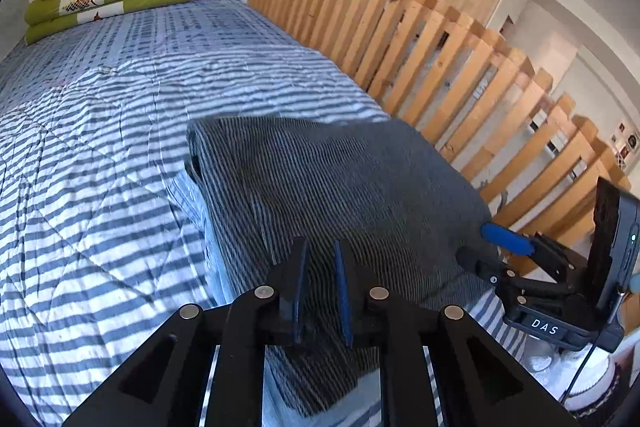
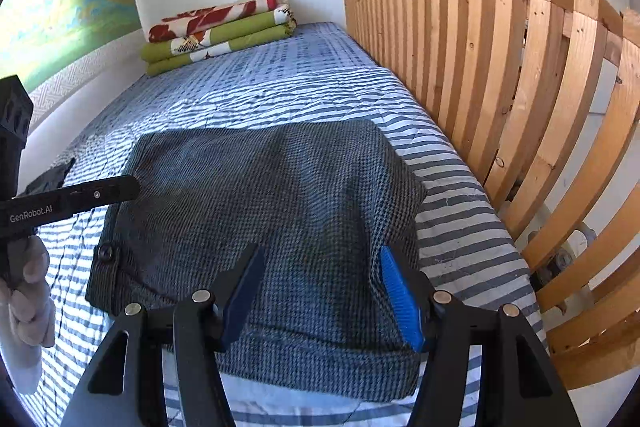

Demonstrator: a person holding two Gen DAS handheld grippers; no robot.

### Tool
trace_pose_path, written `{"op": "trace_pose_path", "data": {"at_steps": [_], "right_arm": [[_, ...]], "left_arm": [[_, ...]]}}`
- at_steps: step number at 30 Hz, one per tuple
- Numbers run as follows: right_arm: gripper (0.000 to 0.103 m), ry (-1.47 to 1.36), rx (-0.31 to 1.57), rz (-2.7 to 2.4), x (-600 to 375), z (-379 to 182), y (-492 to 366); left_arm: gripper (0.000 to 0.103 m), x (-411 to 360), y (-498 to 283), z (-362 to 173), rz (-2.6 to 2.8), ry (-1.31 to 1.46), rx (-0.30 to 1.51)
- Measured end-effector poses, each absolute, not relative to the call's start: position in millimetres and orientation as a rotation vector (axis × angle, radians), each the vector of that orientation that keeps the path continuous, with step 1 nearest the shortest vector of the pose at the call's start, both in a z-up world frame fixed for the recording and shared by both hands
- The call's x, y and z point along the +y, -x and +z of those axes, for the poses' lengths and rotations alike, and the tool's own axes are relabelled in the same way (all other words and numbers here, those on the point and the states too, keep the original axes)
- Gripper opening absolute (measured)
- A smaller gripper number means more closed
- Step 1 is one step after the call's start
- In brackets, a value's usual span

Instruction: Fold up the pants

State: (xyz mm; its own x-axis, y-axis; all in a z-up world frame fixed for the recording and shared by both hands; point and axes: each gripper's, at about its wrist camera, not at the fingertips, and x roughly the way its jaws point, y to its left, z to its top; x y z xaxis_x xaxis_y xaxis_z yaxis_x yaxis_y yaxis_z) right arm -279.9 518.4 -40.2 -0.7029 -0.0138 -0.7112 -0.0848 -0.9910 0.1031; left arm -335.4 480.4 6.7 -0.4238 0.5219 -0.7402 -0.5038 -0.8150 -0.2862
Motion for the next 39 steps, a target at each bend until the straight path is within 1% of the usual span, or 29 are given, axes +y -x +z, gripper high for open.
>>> {"op": "trace_pose_path", "data": {"at_steps": [2,4,6,7,8,12,13,14,16,19,22,24,26,30,32,39], "right_arm": [[0.057,1.266,0.209,2.843,510.9,-46.9,274.0],[0.056,1.332,0.193,2.785,504.6,-54.9,268.1],[0.056,1.368,0.176,2.745,500.3,-58.5,254.8],[0.056,1.382,0.182,2.727,499.0,-58.9,248.5],[0.056,1.402,0.198,2.705,498.0,-57.9,241.8],[0.056,1.388,0.269,2.694,491.5,-45.3,202.8],[0.056,1.370,0.304,2.706,490.1,-40.8,190.9],[0.057,1.350,0.347,2.719,487.1,-35.8,178.4],[0.057,1.317,0.442,2.746,479.9,-27.8,148.1],[0.057,1.261,0.524,2.767,460.0,-14.4,112.5],[0.057,1.218,0.540,2.798,432.1,-0.1,78.3],[0.057,1.203,0.526,2.818,407.2,8.0,58.2],[0.057,1.186,0.480,2.839,379.9,18.3,43.7],[0.058,1.131,0.415,2.856,334.5,32.8,14.3],[0.058,1.106,0.385,2.852,316.2,39.1,5.6],[0.062,1.031,0.167,2.834,266.5,50.5,-26.6]], "left_arm": [[0.015,478.2,319.5,-1.7,2.241,1.192,0.014],[0.015,468.1,307.0,-6.3,2.241,1.218,0.012],[0.022,455.1,292.6,-7.2,2.238,1.263,0.025],[0.029,447.7,283.9,-6.4,2.244,1.275,0.042],[0.031,439.8,275.5,-5.4,2.246,1.289,0.058],[0.032,396.7,231.4,13.6,2.268,1.267,0.042],[0.035,384.7,218.5,19.2,2.273,1.256,0.035],[0.043,372.6,205.2,25.1,2.275,1.246,0.023],[0.053,348.1,178.5,37.0,2.292,1.217,0.002],[0.053,319.5,138.0,54.3,2.331,1.164,0.032],[0.054,292.7,102.8,66.5,2.346,1.140,0.037],[0.057,277.8,78.7,73.7,2.358,1.123,0.029],[0.065,265.2,54.4,79.9,2.376,1.098,0.031],[0.071,241.2,11.2,92.3,2.432,1.033,0.049],[0.076,229.7,-6.0,97.3,2.442,1.013,0.040],[0.080,209.0,-37.6,111.2,2.471,0.979,0.074]]}}
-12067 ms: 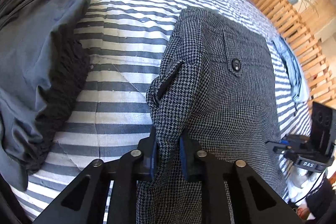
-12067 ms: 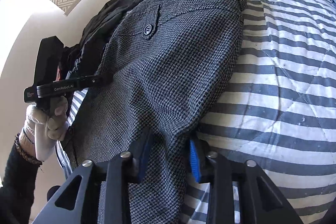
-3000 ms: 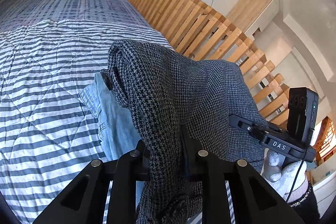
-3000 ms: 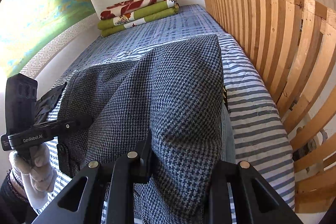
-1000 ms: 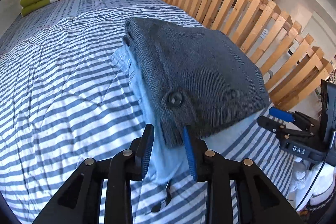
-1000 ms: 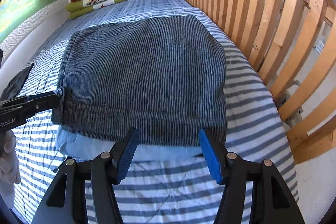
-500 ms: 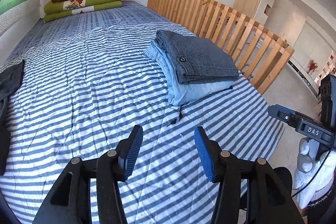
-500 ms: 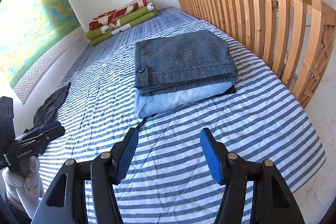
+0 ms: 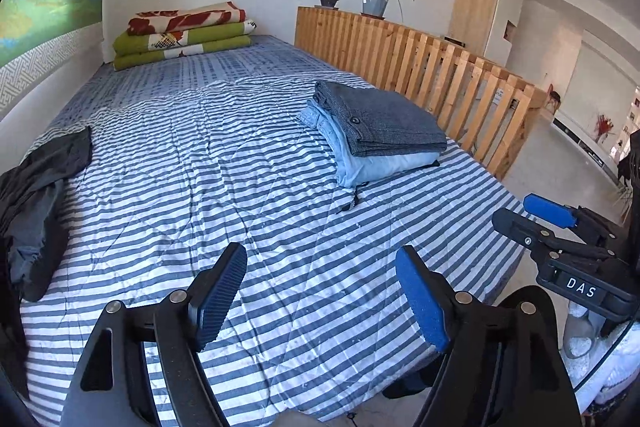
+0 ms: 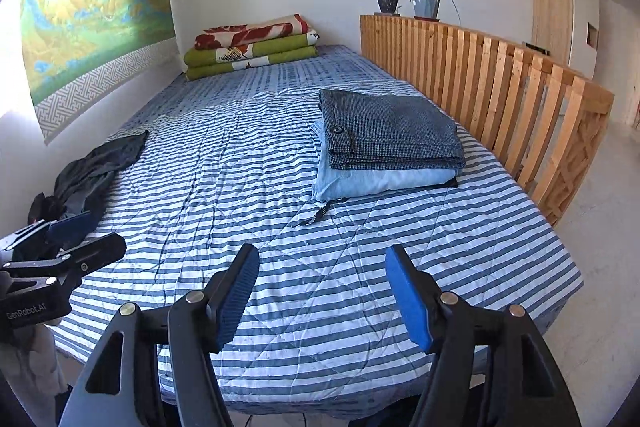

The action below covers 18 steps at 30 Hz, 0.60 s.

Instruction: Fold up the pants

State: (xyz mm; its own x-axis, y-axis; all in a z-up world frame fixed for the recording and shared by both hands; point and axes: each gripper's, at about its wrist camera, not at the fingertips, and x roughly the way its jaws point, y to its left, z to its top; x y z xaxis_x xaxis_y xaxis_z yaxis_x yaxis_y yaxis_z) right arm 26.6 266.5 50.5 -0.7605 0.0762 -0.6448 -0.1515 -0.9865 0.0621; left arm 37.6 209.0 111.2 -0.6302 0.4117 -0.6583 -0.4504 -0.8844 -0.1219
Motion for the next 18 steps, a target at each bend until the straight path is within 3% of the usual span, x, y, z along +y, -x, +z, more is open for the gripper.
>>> {"op": "trace_pose_path", "data": {"at_steps": [5,18], "right_arm": [[0.062,0.975,0.122,2.820,250.4,56.8,-31.9],[0.062,1.020,0.114,2.768,247.7,36.9,-1.7]], "left_arm": [[0.088,210.1,-39.5,122.8,2.474,0.898,0.114],[0.089,204.7,-9.0,96.8,2.488,0.988,0.085]]}}
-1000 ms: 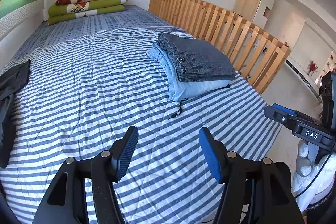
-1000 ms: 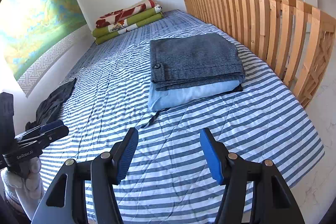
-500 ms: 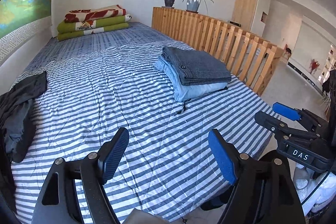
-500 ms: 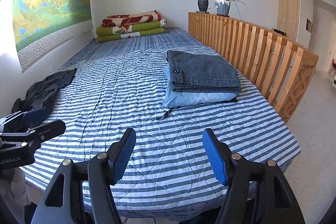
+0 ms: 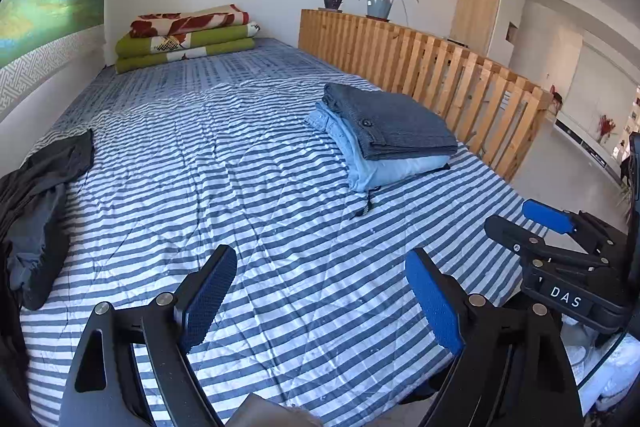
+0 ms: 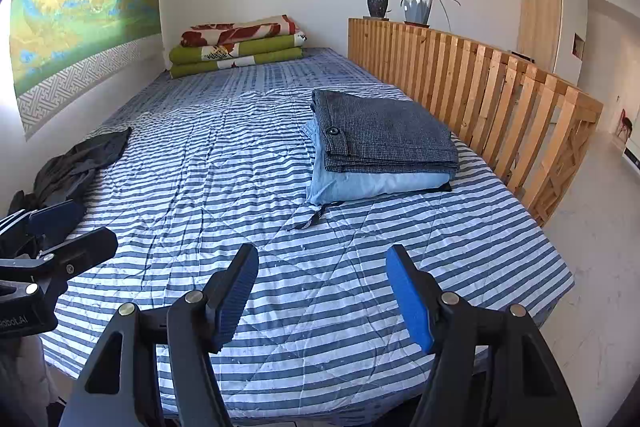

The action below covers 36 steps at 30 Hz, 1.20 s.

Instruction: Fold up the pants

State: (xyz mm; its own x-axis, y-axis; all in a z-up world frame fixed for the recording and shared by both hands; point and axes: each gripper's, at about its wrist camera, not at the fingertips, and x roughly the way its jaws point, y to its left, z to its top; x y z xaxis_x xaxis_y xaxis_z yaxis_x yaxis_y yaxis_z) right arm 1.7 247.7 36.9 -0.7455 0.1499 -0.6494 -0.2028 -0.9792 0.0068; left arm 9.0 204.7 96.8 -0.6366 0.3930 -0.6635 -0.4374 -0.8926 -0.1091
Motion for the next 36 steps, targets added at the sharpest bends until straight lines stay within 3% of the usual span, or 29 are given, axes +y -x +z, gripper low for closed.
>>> {"op": "trace_pose_path", "data": {"at_steps": [9,36], "right_arm": [[0.062,1.047,0.091,2.764,252.6,27.3,8.8],[0.063,1.059,0.072,2.783,249.7,24.8,10.5]], "left_arm": [[0.089,207.5,4.3,66.0,2.482,1.084,0.091],[0.089,201.8,5.2,79.5,2.512,1.041,0.063]]}}
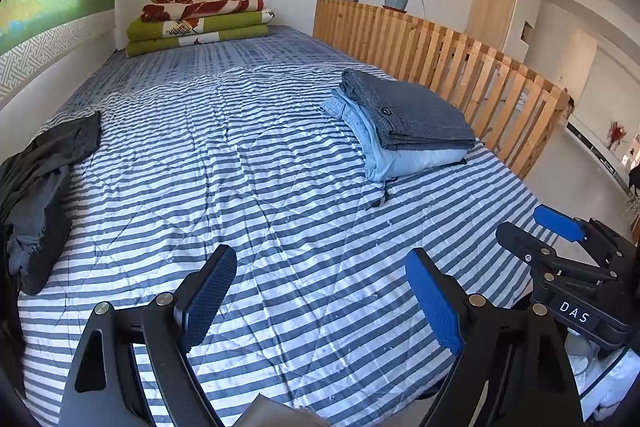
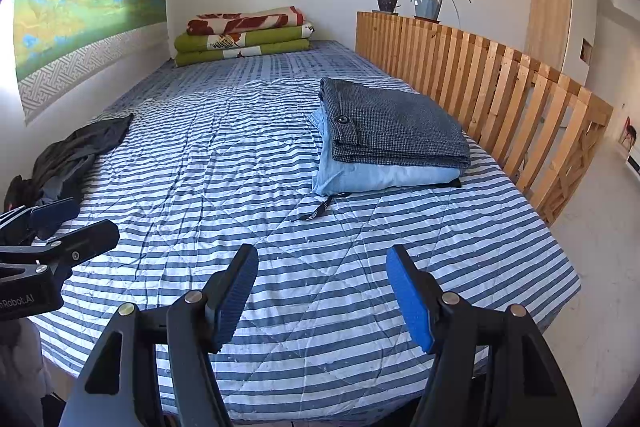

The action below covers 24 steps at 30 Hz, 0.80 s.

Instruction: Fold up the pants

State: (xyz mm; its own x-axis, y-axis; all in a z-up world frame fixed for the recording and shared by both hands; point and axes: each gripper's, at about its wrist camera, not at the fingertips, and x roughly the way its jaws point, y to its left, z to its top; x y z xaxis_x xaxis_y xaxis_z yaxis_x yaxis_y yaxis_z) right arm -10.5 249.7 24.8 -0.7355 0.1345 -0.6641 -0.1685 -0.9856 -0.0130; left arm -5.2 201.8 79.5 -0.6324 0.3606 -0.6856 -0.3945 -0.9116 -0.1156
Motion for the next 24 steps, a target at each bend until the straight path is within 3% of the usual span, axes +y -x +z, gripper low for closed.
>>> {"op": "trace_pose_path", "data": {"at_steps": [24], "right_arm": [[0.063,1.080,0.074,2.782,249.6,20.5,11.4]], "left_arm": [[0.089,198.2,4.9,77.9,2.510,1.044,0.061]]}}
